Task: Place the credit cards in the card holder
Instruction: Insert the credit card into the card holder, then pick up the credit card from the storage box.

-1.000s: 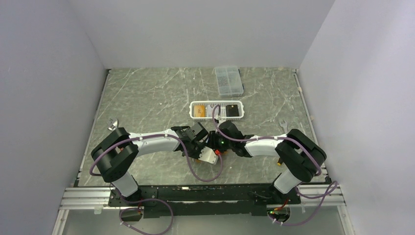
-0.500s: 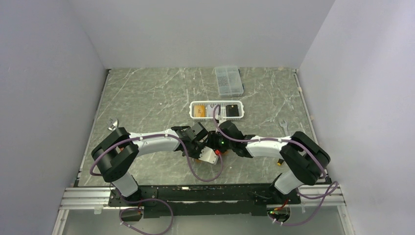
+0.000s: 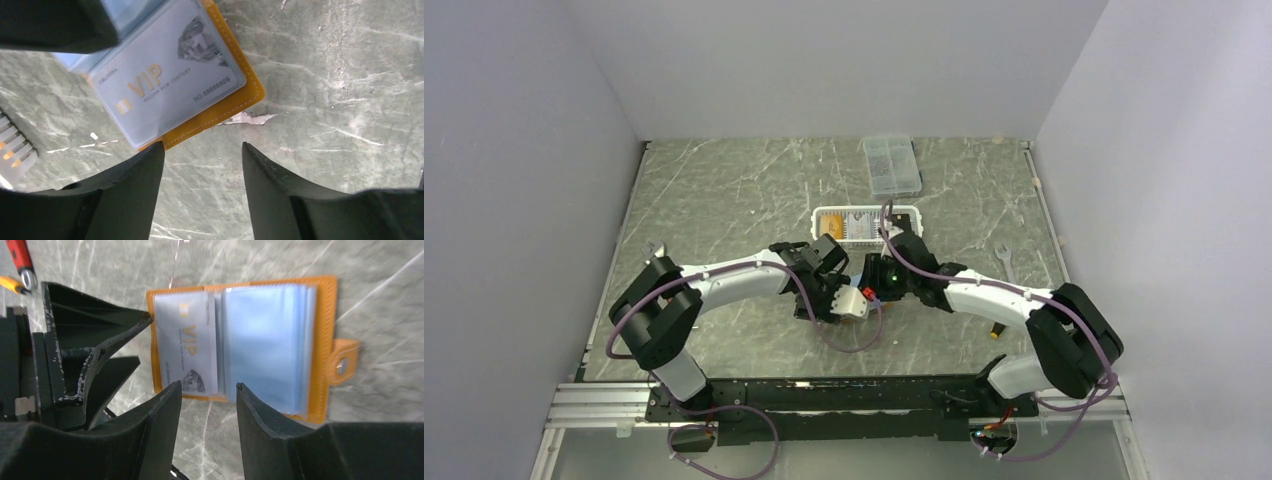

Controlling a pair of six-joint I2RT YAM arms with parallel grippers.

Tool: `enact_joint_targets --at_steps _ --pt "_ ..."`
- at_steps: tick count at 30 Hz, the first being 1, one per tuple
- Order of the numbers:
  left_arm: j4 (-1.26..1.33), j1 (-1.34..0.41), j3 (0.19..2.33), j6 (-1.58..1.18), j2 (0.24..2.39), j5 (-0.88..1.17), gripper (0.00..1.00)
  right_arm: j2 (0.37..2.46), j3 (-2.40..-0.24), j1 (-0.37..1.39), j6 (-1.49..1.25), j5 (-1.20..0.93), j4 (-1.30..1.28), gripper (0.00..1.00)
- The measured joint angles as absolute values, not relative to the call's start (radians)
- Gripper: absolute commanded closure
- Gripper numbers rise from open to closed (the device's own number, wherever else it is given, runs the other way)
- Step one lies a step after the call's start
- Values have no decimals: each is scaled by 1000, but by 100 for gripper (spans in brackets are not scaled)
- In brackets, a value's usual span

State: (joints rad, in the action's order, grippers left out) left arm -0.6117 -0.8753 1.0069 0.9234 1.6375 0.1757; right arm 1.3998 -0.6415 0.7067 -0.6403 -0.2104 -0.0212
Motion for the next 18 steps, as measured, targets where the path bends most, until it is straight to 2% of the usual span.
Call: enact_joint_targets --at_steps 5,11,18 --pt "-677 -839 1063 904 1625 213 19 1376 -727 634 -587 -200 -101 51" --pt "-801 -755 1192 872 1588 296 19 1401 -872 567 -514 -182 -167 50" --pt "-926 -567 1501 806 1611 423 22 1534 -1057 516 -453 -186 -187 48"
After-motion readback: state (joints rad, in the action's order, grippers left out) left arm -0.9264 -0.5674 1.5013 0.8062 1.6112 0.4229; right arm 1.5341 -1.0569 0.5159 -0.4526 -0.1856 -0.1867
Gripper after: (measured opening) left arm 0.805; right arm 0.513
